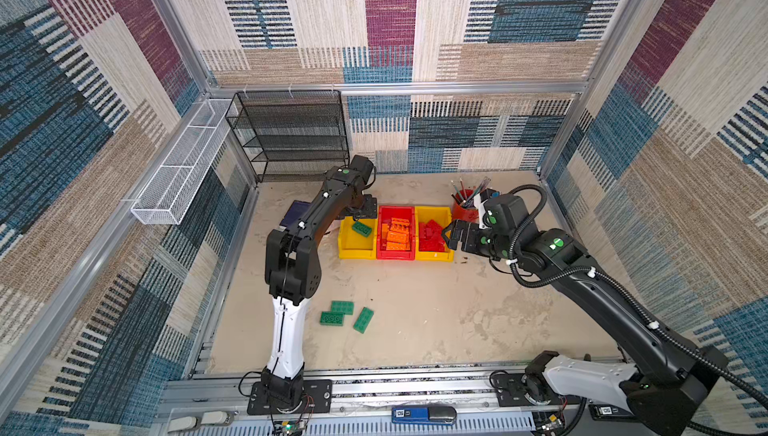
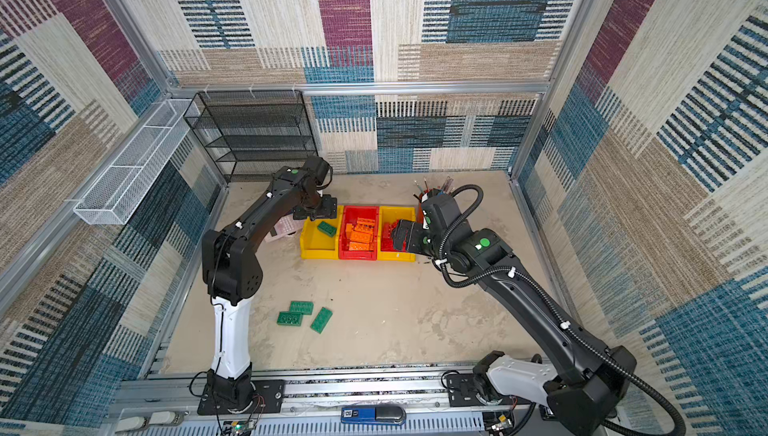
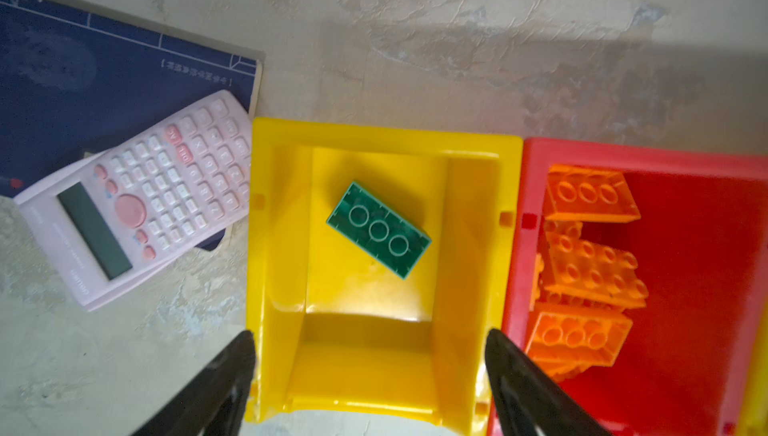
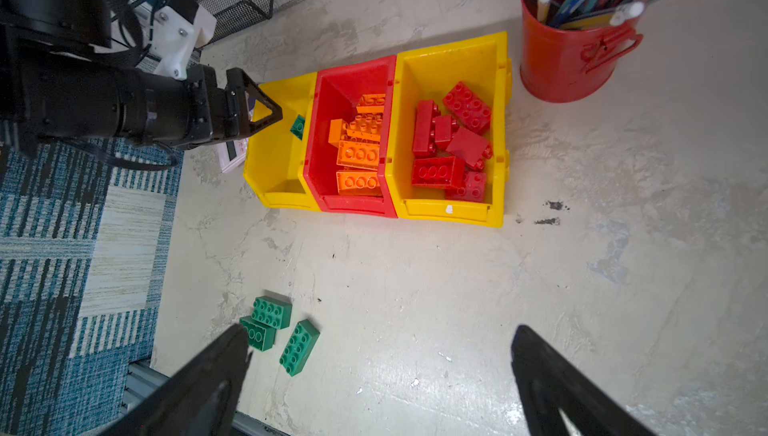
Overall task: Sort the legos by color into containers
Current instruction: 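Open the left gripper to drop the green brick into the yellow bin, then move the left gripper back down over the remaining green bricks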
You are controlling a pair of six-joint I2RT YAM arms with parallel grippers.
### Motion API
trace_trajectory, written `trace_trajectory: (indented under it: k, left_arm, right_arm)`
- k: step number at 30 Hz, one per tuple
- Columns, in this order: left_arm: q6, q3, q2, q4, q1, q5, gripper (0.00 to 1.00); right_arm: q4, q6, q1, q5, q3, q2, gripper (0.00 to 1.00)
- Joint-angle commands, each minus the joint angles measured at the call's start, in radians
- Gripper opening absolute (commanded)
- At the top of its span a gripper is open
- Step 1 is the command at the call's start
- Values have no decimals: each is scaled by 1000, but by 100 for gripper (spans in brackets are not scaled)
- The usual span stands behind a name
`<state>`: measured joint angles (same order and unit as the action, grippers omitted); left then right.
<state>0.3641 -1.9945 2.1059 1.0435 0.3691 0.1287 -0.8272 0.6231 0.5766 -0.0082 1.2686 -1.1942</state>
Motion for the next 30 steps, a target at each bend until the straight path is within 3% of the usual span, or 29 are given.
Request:
trace_trajectory:
  k: [1, 7, 15, 22, 30]
  left_arm:
    - [-2, 161, -136, -30, -1, 34, 87]
    - [55, 583, -452, -94, -2, 61, 88]
    - [253, 1034, -798, -169, 23, -13, 89]
    - [364, 1160, -905, -185, 122, 4, 90]
    - [348, 1220, -890, -257, 158, 31, 90]
  right_arm:
    - [35, -38, 2, -38, 6, -16, 100]
    - [56, -84, 2, -88, 6, -25, 100]
    - [81, -96, 2, -143, -25, 6, 100]
    - [52, -99, 5, -145, -46, 38, 100]
    - [20, -87, 6, -168, -68, 98, 100]
